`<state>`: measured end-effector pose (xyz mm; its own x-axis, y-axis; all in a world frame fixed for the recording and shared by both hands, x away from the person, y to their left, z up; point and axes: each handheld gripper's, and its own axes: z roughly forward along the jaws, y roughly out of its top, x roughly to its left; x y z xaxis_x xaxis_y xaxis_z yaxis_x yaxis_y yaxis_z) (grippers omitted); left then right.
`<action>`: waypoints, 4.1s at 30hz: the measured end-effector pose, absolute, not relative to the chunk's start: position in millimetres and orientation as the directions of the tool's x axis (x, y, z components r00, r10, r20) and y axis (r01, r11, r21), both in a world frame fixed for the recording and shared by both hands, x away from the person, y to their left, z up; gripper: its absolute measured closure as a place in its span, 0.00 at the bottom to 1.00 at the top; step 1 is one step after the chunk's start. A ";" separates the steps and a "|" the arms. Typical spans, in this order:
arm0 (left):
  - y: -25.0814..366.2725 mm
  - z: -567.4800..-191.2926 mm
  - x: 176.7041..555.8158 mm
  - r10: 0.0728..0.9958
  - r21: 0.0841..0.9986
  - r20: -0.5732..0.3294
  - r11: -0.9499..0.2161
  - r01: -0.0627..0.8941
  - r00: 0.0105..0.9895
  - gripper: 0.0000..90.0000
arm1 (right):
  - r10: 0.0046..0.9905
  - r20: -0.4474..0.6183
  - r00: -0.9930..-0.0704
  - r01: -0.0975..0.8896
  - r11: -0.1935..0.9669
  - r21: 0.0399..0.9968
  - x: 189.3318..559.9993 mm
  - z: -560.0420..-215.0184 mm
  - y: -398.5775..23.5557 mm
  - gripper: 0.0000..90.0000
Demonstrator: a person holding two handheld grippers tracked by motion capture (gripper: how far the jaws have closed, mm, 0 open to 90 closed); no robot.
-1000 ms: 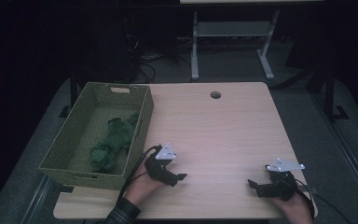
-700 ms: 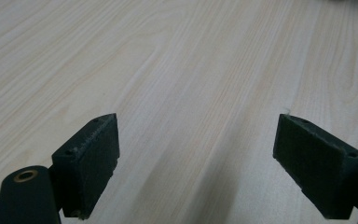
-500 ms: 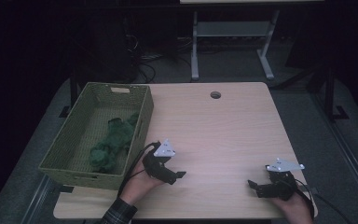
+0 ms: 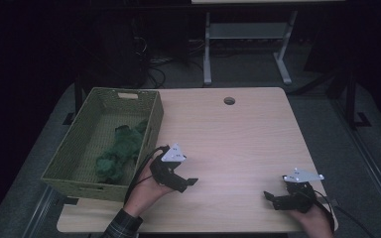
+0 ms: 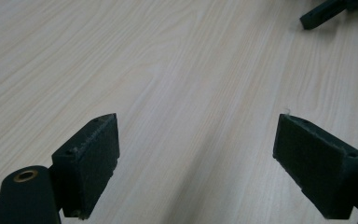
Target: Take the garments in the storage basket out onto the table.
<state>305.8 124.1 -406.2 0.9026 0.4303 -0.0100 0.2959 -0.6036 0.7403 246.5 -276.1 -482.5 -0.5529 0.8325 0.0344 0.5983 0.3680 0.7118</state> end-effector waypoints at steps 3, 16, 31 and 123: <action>124.9 -403.6 306.8 0.429 0.743 -0.015 -0.600 0.297 0.903 0.15 | 0.833 0.034 -0.553 0.599 0.368 0.712 246.5 -482.4 -276.1 0.08; 124.1 -385.5 310.8 0.414 0.731 -0.004 -0.620 0.285 0.910 0.15 | 0.831 0.030 -0.556 0.593 0.371 0.714 246.8 -482.6 -276.4 0.08; 132.2 -362.8 324.4 0.401 0.738 -0.001 -0.618 0.271 0.916 0.15 | 0.829 0.028 -0.558 0.592 0.374 0.713 247.5 -482.6 -276.3 0.07; 295.6 -408.5 367.1 0.705 0.486 0.115 -0.654 0.580 0.700 0.40 | 0.831 0.032 -0.555 0.595 0.370 0.713 249.8 -482.6 -276.7 0.07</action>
<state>367.1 295.6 -408.5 0.6997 0.7052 0.1145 0.5795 -0.6539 0.4864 249.8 -276.7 -482.6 -0.5549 0.8313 0.0321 0.5955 0.3699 0.7131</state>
